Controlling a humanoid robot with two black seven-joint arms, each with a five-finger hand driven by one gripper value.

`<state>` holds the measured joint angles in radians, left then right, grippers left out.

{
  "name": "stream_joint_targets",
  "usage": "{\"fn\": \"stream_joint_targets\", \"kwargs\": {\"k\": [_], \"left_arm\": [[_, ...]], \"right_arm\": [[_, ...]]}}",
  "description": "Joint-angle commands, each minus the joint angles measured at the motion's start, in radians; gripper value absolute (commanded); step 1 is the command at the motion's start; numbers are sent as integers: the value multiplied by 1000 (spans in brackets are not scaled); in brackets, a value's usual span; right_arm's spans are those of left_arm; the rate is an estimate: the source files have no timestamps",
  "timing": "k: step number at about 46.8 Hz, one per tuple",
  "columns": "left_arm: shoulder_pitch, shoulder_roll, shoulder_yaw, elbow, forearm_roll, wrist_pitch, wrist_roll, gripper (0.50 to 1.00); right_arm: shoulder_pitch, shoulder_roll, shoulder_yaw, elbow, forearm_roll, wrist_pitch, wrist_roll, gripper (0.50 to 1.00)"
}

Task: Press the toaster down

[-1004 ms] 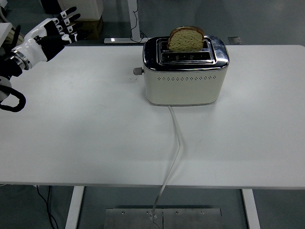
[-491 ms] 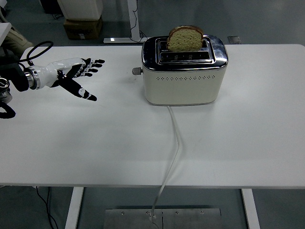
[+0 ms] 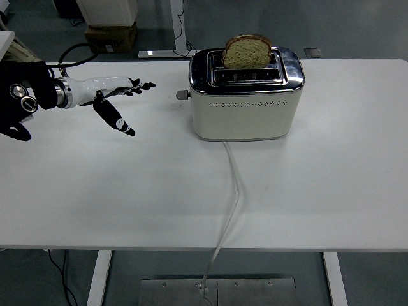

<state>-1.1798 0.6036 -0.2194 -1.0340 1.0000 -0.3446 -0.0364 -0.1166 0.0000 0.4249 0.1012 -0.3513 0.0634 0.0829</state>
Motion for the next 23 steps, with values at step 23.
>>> {"fn": "stream_joint_targets", "kwargs": {"k": [23], "left_arm": [[0, -45, 18, 38, 0, 4, 10, 1000]], "right_arm": [[0, 0, 0, 0, 0, -1, 0, 998]]}}
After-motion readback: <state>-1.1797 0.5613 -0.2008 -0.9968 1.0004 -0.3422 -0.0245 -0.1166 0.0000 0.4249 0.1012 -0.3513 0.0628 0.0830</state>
